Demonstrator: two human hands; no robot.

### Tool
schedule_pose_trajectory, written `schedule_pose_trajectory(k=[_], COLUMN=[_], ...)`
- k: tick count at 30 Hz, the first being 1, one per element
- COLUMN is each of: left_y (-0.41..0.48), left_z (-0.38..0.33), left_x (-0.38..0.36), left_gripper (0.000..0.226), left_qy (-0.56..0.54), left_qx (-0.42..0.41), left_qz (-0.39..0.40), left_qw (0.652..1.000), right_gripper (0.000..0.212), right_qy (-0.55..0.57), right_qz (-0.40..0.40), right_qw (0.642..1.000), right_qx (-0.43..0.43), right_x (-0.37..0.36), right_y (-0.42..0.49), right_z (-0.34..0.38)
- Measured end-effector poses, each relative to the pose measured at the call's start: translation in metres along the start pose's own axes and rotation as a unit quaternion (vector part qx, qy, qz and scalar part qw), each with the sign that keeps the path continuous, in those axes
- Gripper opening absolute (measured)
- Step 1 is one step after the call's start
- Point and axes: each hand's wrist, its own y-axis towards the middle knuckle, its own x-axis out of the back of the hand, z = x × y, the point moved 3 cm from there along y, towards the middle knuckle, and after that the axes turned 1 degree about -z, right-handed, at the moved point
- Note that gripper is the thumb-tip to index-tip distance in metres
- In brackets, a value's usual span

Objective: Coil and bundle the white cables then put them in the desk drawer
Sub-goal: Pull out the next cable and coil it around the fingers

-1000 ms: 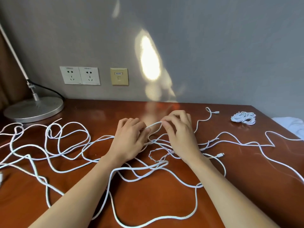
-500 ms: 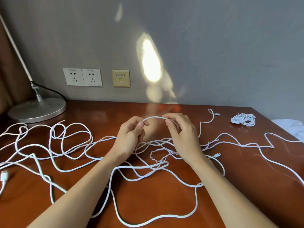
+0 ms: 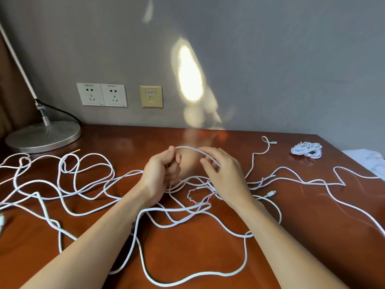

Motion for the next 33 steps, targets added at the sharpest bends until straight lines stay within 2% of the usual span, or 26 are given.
schedule_pose_trajectory(k=[4,7,11,15,18,25,27,30,33], left_y=[0.003,0.004,0.004,0.001,0.000,0.006,0.005,0.006,0.007], left_z=[-0.004,-0.007,-0.006,-0.007,-0.010,-0.009,-0.010,-0.014,-0.017], left_x=[0.006,0.009,0.010,0.004,0.002,0.004,0.001,0.003,0.010], left_gripper=[0.038,0.038,0.039,0.042,0.046,0.049,0.043,0.031,0.042], left_qy=[-0.141,-0.242,-0.332,-0.353,-0.366,-0.378,-0.380,-0.394,-0.410], left_qx=[0.016,0.018,0.032,0.039,0.036,0.012,0.010,0.006,0.007], left_qz=[-0.009,-0.014,0.007,0.054,0.073,0.030,0.023,0.011,0.003], left_qw=[0.990,0.970,0.943,0.933,0.927,0.925,0.924,0.919,0.912], right_gripper=[0.027,0.018,0.005,0.005,0.007,0.013,0.013,0.012,0.014], right_qy=[0.003,-0.036,0.009,0.020,0.030,-0.019,-0.028,0.001,0.024], right_qz=[0.041,0.027,0.016,0.007,0.028,0.115,0.140,0.170,0.188], right_qw=[0.998,0.997,0.997,0.999,0.999,0.993,0.990,0.985,0.982], right_qx=[-0.043,-0.064,-0.073,-0.026,-0.034,-0.025,-0.019,-0.013,0.000], right_x=[-0.001,-0.002,-0.001,-0.001,-0.004,-0.009,-0.009,-0.010,-0.011], right_y=[-0.003,-0.003,-0.002,-0.002,-0.002,-0.002,-0.003,-0.004,-0.005], right_z=[-0.004,-0.007,-0.007,0.000,-0.002,0.002,0.006,0.010,0.016])
